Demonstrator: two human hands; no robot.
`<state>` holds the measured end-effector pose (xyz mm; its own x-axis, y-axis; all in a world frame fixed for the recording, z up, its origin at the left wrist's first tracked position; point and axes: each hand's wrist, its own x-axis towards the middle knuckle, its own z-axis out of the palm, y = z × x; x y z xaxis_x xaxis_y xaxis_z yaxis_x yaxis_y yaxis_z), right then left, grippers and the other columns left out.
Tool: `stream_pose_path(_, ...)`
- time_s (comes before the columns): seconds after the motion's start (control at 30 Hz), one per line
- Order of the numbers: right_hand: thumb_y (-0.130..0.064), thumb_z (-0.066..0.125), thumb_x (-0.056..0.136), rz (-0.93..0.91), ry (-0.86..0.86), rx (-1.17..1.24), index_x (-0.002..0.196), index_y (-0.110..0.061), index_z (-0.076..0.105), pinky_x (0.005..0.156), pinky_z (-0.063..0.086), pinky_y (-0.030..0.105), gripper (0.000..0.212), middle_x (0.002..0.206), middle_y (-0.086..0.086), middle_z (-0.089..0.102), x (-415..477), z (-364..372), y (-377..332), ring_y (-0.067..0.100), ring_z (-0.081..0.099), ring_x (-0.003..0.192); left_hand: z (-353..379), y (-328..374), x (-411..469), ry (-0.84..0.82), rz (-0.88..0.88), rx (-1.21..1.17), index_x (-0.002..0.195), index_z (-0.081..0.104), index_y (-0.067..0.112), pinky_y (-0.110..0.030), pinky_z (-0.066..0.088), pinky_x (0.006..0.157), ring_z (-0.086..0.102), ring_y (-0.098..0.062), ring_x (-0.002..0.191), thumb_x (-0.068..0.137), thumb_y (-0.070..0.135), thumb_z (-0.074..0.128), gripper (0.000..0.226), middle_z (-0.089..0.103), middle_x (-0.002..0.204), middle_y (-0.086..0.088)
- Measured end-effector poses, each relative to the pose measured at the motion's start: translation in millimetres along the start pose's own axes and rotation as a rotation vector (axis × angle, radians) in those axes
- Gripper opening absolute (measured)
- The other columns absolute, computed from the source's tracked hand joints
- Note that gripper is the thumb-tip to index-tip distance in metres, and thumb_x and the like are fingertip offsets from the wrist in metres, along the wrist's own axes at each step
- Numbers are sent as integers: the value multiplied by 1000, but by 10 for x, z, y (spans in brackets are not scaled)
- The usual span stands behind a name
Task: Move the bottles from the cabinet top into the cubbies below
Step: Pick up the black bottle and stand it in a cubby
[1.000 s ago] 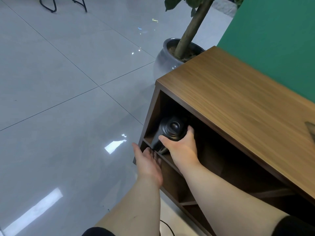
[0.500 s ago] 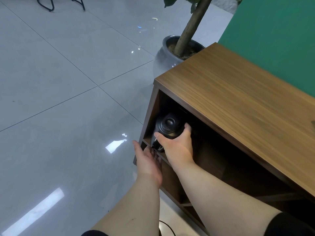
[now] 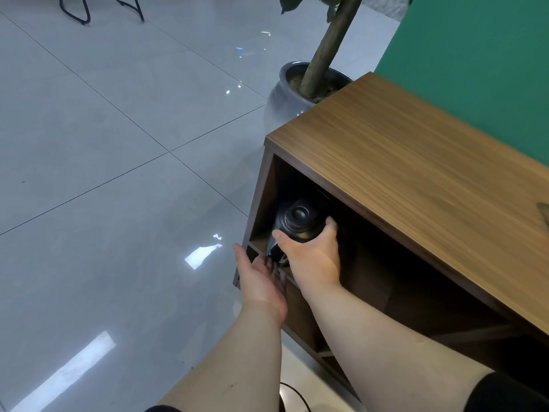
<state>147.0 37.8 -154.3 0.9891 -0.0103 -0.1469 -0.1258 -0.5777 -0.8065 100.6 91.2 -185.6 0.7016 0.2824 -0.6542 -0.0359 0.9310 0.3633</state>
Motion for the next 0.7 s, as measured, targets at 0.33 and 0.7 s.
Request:
stream_pose_path(0.33,-47,85,66,5,-46,-15,153,-30,14,102,49,42,113,155,5,36,-9,-7,57,28,43,137,-41,-73,123,13,-15,-26,163,17,11,-44,24,126,28,-27,155,90,79,29,101,26,170,-13)
stream_pose_path(0.7,-22,66,92,182,-378,170,131,-28,55,79,48,18,42,125,-8,65,-829,-995,65,4,61,110,-93,-163,-215,32,-156,409,122,64,13,-57,38,116,67,-35,118,91,71,44,68,73,113,-16)
